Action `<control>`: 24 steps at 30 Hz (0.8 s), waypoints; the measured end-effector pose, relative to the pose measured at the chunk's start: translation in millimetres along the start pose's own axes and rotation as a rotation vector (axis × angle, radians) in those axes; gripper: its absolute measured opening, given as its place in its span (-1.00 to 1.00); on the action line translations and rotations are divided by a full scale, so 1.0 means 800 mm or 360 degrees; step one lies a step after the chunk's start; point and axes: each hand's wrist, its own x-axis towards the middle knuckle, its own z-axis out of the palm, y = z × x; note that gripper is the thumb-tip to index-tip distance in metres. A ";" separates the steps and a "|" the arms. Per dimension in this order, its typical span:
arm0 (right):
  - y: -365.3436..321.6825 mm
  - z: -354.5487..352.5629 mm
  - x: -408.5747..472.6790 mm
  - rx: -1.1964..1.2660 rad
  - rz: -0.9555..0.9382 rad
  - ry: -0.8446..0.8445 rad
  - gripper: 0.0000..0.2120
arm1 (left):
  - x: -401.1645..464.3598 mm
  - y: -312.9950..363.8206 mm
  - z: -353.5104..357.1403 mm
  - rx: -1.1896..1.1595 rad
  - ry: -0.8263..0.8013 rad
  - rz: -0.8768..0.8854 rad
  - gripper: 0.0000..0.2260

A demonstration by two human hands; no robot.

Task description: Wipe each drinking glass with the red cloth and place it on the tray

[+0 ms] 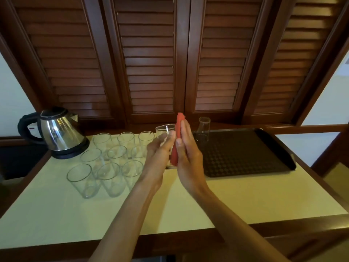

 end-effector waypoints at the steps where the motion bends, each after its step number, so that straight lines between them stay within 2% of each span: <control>1: -0.001 0.004 -0.012 -0.0075 -0.0064 -0.0047 -0.51 | 0.004 0.001 -0.005 -0.0070 0.0037 0.0007 -0.72; 3: 0.006 0.005 -0.013 -0.0141 -0.0122 -0.0079 -0.52 | 0.002 0.002 -0.006 -0.0212 0.0126 -0.0001 -0.68; 5: 0.004 -0.001 0.007 -0.0092 -0.0018 -0.0028 -0.49 | -0.005 -0.005 -0.002 -0.0245 0.0181 0.0001 -0.55; 7: -0.001 -0.002 0.011 -0.0135 -0.0020 0.0029 -0.47 | -0.009 -0.009 0.003 -0.0153 0.0193 -0.0023 -0.67; 8: -0.001 0.002 0.001 -0.0197 -0.0081 0.0029 -0.48 | -0.008 -0.007 0.004 -0.0150 0.0188 -0.0072 -0.69; 10: 0.002 0.015 -0.031 -0.0359 -0.0240 -0.0017 -0.50 | -0.003 -0.001 -0.002 -0.0251 0.0161 -0.0185 -0.59; 12: 0.009 0.016 -0.044 -0.0339 -0.0328 -0.0013 -0.49 | -0.001 0.001 -0.007 -0.0241 0.0082 -0.0172 -0.51; 15: 0.000 0.002 -0.013 -0.0039 -0.0068 0.0092 -0.51 | -0.009 -0.005 -0.001 -0.0086 -0.0011 -0.0132 -0.41; 18: -0.005 0.005 -0.021 -0.0182 -0.0212 0.0067 -0.50 | -0.007 0.001 -0.002 -0.0167 0.0010 0.0004 -0.59; 20: 0.000 0.014 -0.040 -0.0283 -0.0308 -0.0010 -0.51 | -0.005 0.007 -0.006 -0.0182 0.0013 0.0062 -0.60; 24: 0.001 -0.004 -0.011 0.0167 -0.0024 0.0072 -0.54 | -0.018 -0.011 -0.005 0.0019 -0.0127 0.0052 -0.58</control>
